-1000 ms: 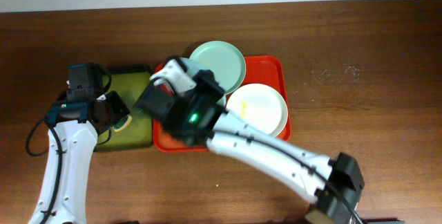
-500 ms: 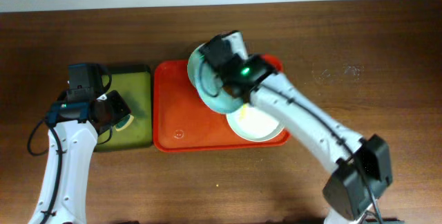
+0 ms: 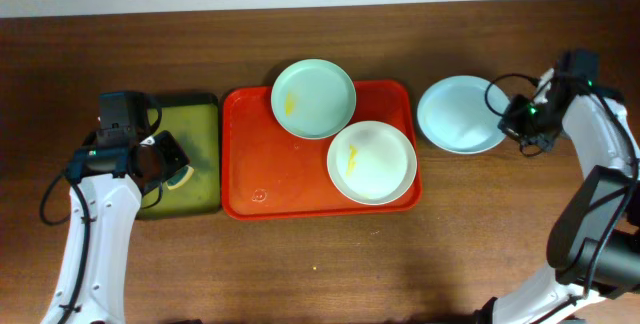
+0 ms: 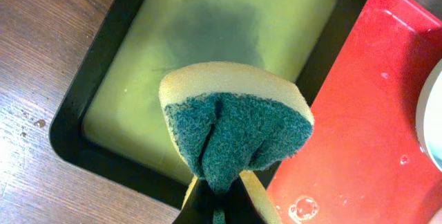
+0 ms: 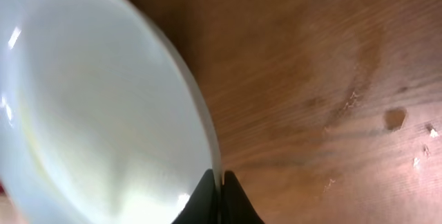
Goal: Clean dirty plates on tray and stack at the side
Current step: 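Reach the right gripper to the white plate rim and grip it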
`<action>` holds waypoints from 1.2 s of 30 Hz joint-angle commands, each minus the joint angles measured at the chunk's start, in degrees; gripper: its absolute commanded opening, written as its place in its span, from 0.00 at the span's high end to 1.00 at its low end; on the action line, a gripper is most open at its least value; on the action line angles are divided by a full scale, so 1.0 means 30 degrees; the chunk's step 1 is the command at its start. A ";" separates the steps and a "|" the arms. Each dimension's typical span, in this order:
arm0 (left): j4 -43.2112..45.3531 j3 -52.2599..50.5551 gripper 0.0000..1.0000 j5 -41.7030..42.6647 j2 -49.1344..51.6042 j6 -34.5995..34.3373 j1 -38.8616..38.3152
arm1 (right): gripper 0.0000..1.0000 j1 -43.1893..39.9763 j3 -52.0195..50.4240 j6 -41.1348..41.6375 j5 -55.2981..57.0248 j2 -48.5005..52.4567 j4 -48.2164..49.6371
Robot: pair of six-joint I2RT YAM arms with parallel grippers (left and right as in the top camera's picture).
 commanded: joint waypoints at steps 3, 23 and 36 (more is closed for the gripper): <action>0.0051 0.0306 1.00 0.0219 -0.0015 -0.0168 0.0102 | 0.73 -0.0160 -0.1202 0.0109 -0.0532 -0.0153 0.1916; 0.0255 0.0306 1.00 0.0495 -0.0015 -0.0153 0.0102 | 0.01 1.0346 -0.0423 0.2805 -0.3249 -0.7118 0.0255; 0.0255 0.0306 1.00 0.0503 -0.0015 -0.0160 0.0095 | 0.01 1.2050 0.1763 0.2448 -0.4889 -0.2652 0.0342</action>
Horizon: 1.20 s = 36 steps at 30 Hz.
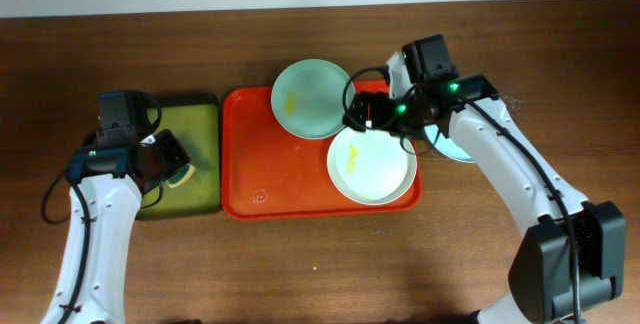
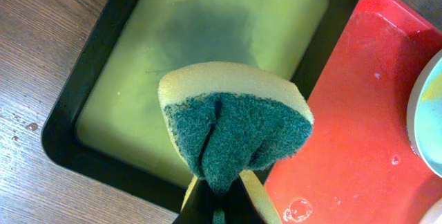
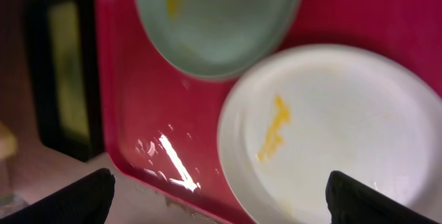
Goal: Clean dirty plates on tray and stack at the side
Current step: 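Reach the right gripper to the white plate rim and grip it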
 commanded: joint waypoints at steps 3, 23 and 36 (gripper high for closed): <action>0.0051 0.0306 1.00 0.0219 -0.0015 -0.0160 0.0095 | 0.01 0.0146 0.0481 0.0036 0.0015 0.0160 0.2069; 0.0270 0.0306 1.00 0.0699 -0.0015 -0.0168 0.0080 | 0.17 0.1406 0.0430 0.2127 0.6790 0.6426 0.8575; 0.0270 0.0306 1.00 0.0699 -0.0015 -0.0168 0.0080 | 0.93 0.1741 0.0437 0.2120 0.6222 0.8065 1.0506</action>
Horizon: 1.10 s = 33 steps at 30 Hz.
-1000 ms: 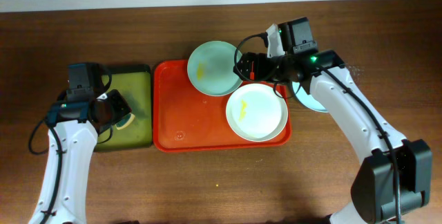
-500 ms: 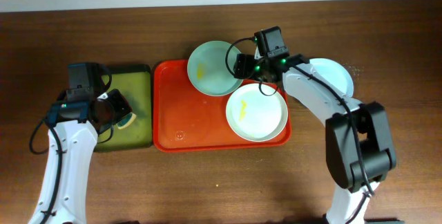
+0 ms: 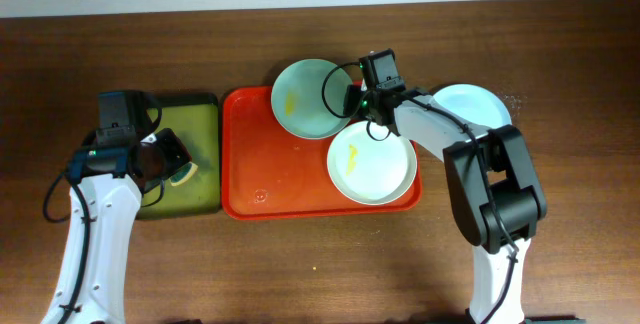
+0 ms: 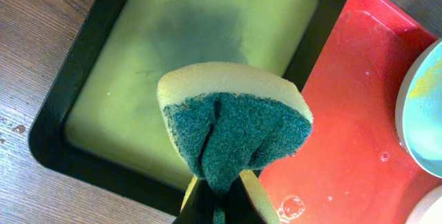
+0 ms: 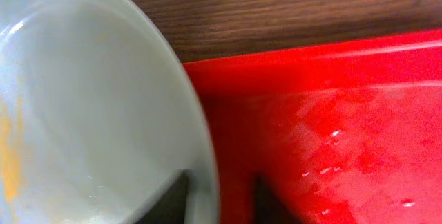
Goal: Clean dirty plates on tray and stack at the side
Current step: 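Reach the right gripper to the white plate rim and grip it, then bring the sponge in the left gripper over the white plate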
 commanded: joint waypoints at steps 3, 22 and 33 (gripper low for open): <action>0.0095 0.0306 1.00 0.0204 -0.0015 -0.0160 0.0080 | 0.96 0.0641 0.0896 -0.0080 -0.3483 -0.0080 0.0036; -0.0189 0.0306 1.00 -0.0168 -0.0015 -0.0146 0.0080 | 0.96 0.5238 0.1902 -0.0226 0.1472 -0.1013 -0.8896; -0.0160 0.0306 1.00 -0.0233 -0.0015 -0.0146 0.0080 | 0.96 0.5319 0.0801 -0.1239 0.1100 -0.1013 -0.8196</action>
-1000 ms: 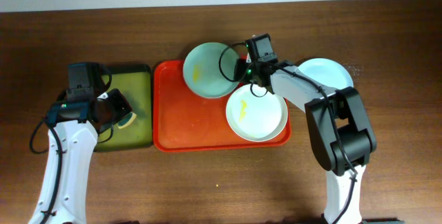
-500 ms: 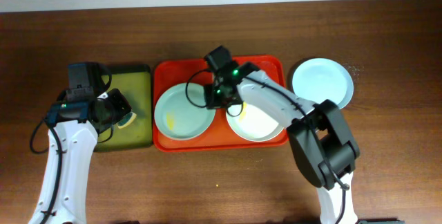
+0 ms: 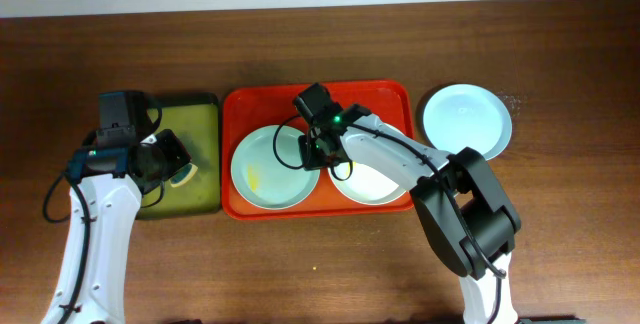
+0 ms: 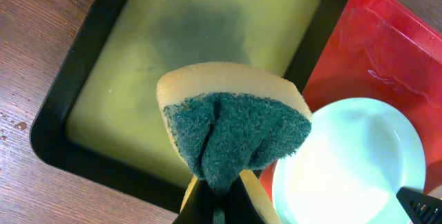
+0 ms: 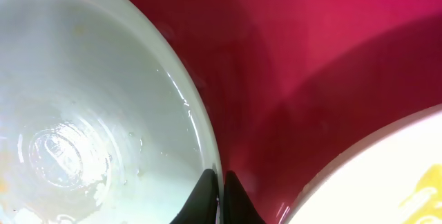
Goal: Clean dirty plates on tray and stack at the side
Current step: 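Bring the sponge in the left gripper over the white plate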
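A pale green plate (image 3: 268, 168) with a yellow smear lies on the left part of the red tray (image 3: 385, 92). My right gripper (image 3: 314, 151) is shut on its right rim (image 5: 207, 148). A white plate (image 3: 385, 186) with a yellow smear (image 5: 421, 196) lies at the tray's right, partly under my right arm. A clean pale blue plate (image 3: 466, 121) rests on the table right of the tray. My left gripper (image 3: 165, 164) is shut on a yellow and green sponge (image 4: 231, 124), held over the black basin (image 3: 195, 179) of yellowish water, next to the green plate (image 4: 352, 158).
The black basin (image 4: 59, 124) sits directly left of the tray, their edges close together. Bare brown table (image 3: 300, 264) runs along the front and at both far sides.
The green plate was at the tray's back middle, my right gripper open around its rim. Now the gripper is shut on that rim and the plate lies at the tray's left.
First my right gripper held the pale blue plate's rim on the table right of the tray. It then left that plate there, hovered open over the tray, reached the green plate's rim, and now grips it at the tray's left. My left gripper kept the sponge over the basin.
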`<action>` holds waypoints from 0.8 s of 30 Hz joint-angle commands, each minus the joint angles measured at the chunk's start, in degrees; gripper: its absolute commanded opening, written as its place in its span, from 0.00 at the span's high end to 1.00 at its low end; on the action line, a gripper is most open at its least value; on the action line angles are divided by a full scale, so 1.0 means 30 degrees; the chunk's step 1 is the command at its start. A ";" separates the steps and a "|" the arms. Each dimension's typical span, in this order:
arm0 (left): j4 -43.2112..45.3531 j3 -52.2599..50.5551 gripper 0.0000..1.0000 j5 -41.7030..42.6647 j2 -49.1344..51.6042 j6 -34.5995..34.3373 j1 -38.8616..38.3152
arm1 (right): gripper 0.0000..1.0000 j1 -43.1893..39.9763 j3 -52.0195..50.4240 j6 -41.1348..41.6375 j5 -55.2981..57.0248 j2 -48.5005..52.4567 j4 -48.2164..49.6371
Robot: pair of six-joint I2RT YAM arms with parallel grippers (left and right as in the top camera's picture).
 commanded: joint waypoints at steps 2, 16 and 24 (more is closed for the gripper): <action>0.0204 0.0306 1.00 -0.0444 -0.0015 -0.0146 0.0087 | 0.96 0.0131 -0.0423 -0.0321 0.0561 -0.0248 -0.0372; 0.5960 0.0299 1.00 -0.0852 0.4852 -0.0160 0.0087 | 0.96 0.0124 -0.0423 -0.0313 0.0765 -0.0248 -0.0401; 0.7206 0.0299 1.00 -0.0845 0.8925 -0.0153 0.0102 | 0.96 0.0124 -0.0423 -0.0321 0.0765 -0.0248 -0.0386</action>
